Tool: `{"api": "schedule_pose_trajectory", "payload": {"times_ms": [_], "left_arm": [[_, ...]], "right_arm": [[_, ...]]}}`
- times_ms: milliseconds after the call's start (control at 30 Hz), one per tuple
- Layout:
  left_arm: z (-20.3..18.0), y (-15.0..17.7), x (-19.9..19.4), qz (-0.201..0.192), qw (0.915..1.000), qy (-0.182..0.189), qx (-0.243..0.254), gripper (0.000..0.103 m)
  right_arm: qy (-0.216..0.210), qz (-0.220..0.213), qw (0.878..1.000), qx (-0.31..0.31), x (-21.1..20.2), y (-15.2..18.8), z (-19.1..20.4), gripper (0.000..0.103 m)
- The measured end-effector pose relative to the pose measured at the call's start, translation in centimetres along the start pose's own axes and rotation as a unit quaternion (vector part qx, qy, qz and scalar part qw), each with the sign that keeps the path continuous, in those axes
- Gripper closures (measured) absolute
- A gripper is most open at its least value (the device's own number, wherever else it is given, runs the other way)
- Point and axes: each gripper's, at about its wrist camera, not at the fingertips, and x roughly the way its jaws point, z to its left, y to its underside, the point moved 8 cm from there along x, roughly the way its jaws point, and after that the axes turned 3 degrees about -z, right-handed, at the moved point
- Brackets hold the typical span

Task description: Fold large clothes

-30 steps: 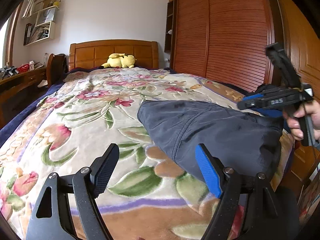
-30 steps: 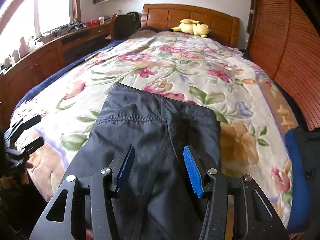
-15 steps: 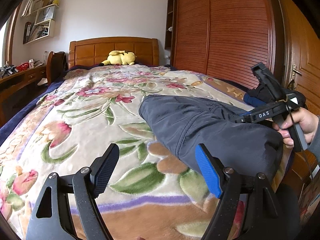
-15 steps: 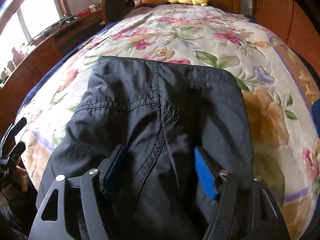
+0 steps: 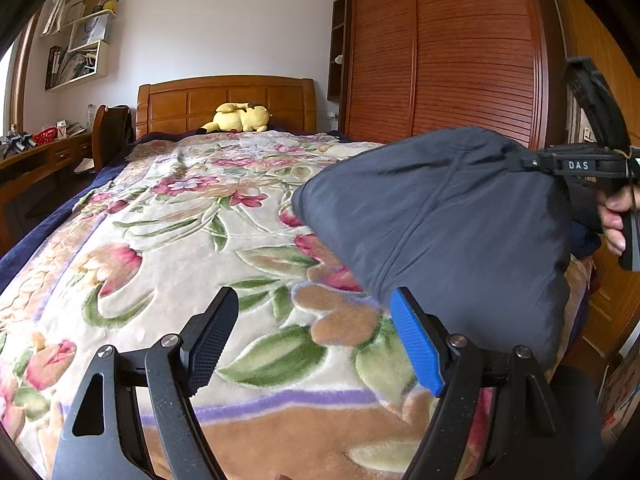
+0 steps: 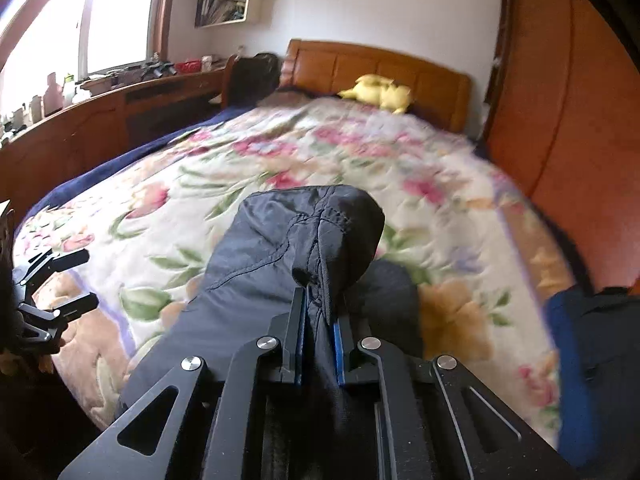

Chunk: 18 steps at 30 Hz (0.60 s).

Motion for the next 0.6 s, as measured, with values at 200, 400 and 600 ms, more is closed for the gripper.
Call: {"api": "schedule_pose_trajectory", "payload": {"times_ms": [200,400,600], "left_arm": [[-0.3,-0.1,-0.3,-0.004,1.0,0.005,0.0,0.024],[-0.8,0.0,-0.2,-0.002,1.0,0.008,0.004,0.024],[-1.0,0.0,-0.3,-0.002,0.9999,0.008,0.007,0.024]], "right_arm": [[0.036,0.082,0.994,0.064,2.0,6.7,-4.9,0.093],[0.037,0.1,0.989,0.1,3.0,9.3,-4.9,0.064],[0.049,0.078,0.987,0.128,0.6,10.4,-5.1,0.019]]}}
